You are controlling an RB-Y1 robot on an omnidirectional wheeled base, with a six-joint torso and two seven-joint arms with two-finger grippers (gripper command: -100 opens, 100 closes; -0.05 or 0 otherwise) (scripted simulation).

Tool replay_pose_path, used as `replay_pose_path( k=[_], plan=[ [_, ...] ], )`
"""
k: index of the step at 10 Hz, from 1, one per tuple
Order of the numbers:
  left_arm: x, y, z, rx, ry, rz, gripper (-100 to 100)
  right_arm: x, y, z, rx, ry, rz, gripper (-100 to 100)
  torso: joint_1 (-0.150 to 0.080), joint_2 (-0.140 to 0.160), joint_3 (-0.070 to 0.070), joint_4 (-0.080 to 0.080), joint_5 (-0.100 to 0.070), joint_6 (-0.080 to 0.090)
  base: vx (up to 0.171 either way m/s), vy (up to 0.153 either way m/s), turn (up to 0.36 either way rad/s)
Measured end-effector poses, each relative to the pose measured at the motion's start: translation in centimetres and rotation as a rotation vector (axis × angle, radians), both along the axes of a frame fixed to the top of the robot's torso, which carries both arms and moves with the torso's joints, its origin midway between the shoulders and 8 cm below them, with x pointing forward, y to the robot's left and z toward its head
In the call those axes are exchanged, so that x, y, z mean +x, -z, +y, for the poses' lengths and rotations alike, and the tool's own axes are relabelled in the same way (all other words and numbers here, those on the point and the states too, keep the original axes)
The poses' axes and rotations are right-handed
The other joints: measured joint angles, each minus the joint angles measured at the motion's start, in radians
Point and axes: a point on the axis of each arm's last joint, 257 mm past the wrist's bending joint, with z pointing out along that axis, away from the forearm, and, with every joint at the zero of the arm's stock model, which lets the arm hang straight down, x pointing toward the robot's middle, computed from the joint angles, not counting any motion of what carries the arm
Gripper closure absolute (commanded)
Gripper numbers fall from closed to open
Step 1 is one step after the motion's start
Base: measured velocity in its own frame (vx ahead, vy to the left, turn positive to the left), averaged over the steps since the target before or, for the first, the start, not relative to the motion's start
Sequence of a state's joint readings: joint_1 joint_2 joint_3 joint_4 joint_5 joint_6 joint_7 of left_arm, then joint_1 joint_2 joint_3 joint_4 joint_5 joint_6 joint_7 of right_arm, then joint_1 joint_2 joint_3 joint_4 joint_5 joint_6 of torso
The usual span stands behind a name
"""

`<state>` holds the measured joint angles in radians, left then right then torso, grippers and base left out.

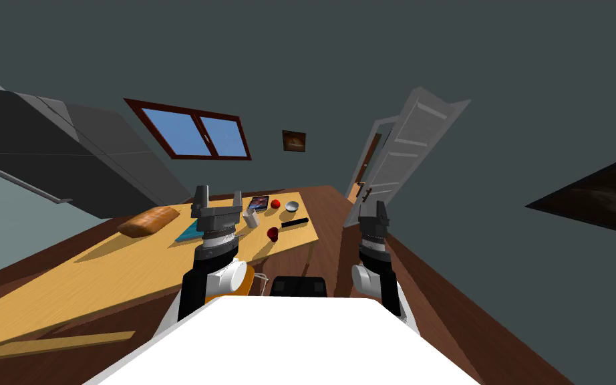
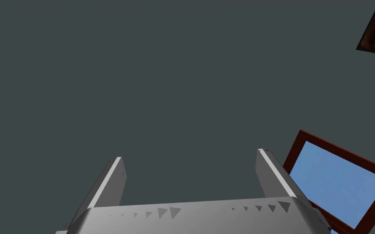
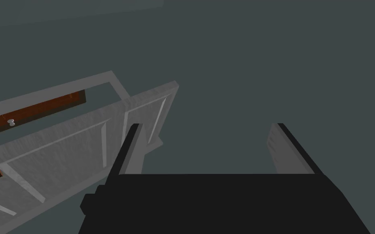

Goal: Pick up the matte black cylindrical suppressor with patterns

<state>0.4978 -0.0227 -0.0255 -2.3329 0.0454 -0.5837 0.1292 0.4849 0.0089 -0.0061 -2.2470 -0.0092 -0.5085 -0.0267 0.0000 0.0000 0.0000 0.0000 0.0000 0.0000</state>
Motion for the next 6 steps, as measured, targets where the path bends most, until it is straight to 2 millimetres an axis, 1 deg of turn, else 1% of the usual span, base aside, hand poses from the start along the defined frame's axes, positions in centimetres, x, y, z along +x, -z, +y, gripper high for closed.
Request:
replay_pose_path(
  k=[1,3,5,6],
  plan=[
    [0.1,0.0,-0.3,0.019,0.012,0.006,-100,0.0,0.0,0.0,0.000,0.000,0.000,0,-0.003,0.001,0.000,0.000,0.000,0.000,-0.022,-0.110,-0.015],
    [0.5,0.4,-1.0,0.064,0.047,0.031,-100,0.0,0.0,0.0,0.000,0.000,0.000,0,-0.009,0.002,0.001,0.000,-0.002,0.000,-0.030,-0.158,-0.011],
    [0.9,1.2,-1.7,0.101,0.091,0.068,-100,0.0,0.0,0.0,0.000,0.000,0.000,0,-0.013,0.001,0.001,0.000,-0.003,0.000,0.006,-0.203,-0.015],
    [1.2,1.5,-2.1,0.115,0.114,0.090,-100,0.0,0.0,0.0,0.000,0.000,0.000,0,-0.014,-0.001,0.000,0.000,-0.003,0.000,0.023,-0.237,-0.014]
  ],
)
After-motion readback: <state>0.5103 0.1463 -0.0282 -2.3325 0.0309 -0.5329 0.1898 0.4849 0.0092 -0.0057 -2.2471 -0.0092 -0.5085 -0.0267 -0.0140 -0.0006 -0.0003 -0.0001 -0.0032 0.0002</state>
